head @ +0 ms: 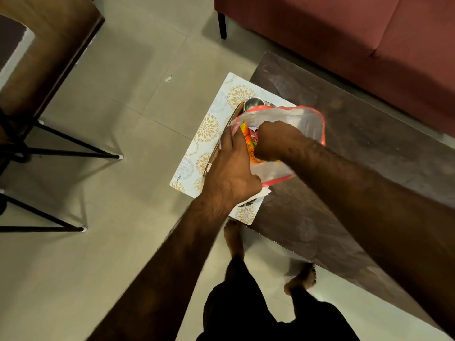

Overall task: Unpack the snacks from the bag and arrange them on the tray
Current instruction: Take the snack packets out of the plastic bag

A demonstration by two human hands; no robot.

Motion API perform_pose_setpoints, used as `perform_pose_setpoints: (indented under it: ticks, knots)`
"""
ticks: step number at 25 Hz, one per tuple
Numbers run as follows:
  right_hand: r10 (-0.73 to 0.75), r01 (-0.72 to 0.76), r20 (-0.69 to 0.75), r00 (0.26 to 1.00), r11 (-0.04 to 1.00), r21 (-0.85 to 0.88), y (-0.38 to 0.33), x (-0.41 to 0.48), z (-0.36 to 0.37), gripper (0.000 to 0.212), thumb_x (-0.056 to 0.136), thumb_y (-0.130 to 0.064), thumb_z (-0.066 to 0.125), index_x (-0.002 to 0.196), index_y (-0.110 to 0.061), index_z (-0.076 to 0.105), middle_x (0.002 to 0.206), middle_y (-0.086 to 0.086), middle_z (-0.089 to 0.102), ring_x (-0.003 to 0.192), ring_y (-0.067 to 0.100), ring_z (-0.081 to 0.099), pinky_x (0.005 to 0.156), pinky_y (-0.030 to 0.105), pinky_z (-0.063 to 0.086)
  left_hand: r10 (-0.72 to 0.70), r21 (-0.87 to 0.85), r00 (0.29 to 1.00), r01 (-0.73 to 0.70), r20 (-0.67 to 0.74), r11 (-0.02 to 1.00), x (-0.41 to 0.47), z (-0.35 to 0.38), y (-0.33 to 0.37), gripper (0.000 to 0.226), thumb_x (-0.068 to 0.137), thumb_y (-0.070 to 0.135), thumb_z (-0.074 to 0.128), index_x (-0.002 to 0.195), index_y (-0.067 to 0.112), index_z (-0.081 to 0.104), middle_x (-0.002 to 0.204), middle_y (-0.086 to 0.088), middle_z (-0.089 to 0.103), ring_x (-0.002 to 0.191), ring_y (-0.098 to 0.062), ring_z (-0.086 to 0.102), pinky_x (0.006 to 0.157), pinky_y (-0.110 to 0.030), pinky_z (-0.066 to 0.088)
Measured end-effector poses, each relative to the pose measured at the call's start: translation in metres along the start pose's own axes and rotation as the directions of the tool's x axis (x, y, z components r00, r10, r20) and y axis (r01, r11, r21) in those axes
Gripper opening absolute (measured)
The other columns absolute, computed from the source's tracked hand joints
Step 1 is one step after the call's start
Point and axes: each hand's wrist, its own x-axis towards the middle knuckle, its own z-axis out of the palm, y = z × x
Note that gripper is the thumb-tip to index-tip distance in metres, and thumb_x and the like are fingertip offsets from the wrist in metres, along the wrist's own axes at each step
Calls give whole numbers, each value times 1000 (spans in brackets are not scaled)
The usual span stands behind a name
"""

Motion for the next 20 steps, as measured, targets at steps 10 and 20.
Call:
perform_pose_setpoints:
  ticks: [10,20]
  knots:
    - [228,-218,-200,953,973,70,18,66,72,90,75,-42,79,145,-6,35,142,22,49,130,40,48,108,50,42,28,45,999,-29,16,999,-4,-1,-25,109,77,19,80,158,20,7,169,0,4,153,-27,20,119,-42,35]
    - [15,37,-268,963,982,186,22,32,67,67,77,-23,78,132,-11,43,118,13,68,108,37,65,76,41,50,1,73,998,-5,57,997,-4,0,-15,111,81,16,76,159,13,-2,169,-1,-6,150,-31,27,112,-43,40]
